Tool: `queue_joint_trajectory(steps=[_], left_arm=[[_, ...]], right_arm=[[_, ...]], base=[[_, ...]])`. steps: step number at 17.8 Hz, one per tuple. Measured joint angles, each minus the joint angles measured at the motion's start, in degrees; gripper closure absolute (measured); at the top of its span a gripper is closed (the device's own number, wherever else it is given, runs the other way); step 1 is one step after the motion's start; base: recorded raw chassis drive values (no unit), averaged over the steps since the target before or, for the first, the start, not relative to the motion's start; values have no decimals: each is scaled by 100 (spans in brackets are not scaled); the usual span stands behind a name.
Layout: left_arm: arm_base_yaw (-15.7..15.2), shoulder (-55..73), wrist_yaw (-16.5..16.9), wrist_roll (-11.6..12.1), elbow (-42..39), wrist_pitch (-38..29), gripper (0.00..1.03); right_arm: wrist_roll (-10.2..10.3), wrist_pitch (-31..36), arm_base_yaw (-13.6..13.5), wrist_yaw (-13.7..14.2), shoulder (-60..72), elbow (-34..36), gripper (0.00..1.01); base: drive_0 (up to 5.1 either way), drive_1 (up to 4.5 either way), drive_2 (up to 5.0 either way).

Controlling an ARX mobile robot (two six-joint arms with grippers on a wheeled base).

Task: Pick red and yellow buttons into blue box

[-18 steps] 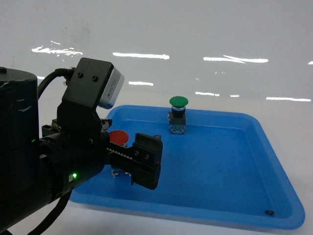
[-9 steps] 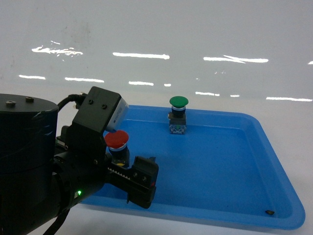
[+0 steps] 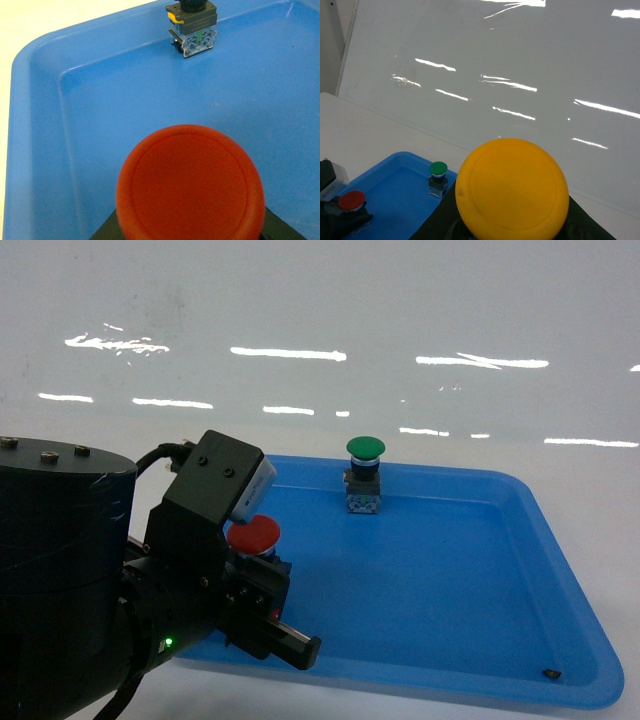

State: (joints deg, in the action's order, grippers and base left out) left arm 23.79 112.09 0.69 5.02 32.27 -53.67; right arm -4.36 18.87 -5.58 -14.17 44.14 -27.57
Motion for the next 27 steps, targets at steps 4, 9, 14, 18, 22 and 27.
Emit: queue_joint_trajectory(steps=[4, 9, 14, 18, 22, 27], left_arm=[[-46, -166, -98, 4, -173, -94, 79], [-625, -1860, -223, 103, -778, 142, 79], [-686, -3838, -404, 39, -1292, 1143, 79], [-520, -5112, -525, -98, -1300, 1770, 79], [-540, -5001, -542, -160, -1294, 1843, 79], [-380, -6096, -686, -168, -1373, 2496, 79]], right_arm=[[0, 0, 0, 0, 0, 0, 73], [0, -2, 0, 0, 0, 0, 73], [0, 0, 0, 0, 0, 0, 73], [2, 0, 0, 0, 0, 0, 73], [0, 0, 0, 0, 0, 0, 74], [2, 0, 2, 0, 0, 0, 74]], base=[[0, 0, 0], [0, 0, 0], [0, 0, 0], [0, 0, 0], [0, 0, 0], [0, 0, 0]])
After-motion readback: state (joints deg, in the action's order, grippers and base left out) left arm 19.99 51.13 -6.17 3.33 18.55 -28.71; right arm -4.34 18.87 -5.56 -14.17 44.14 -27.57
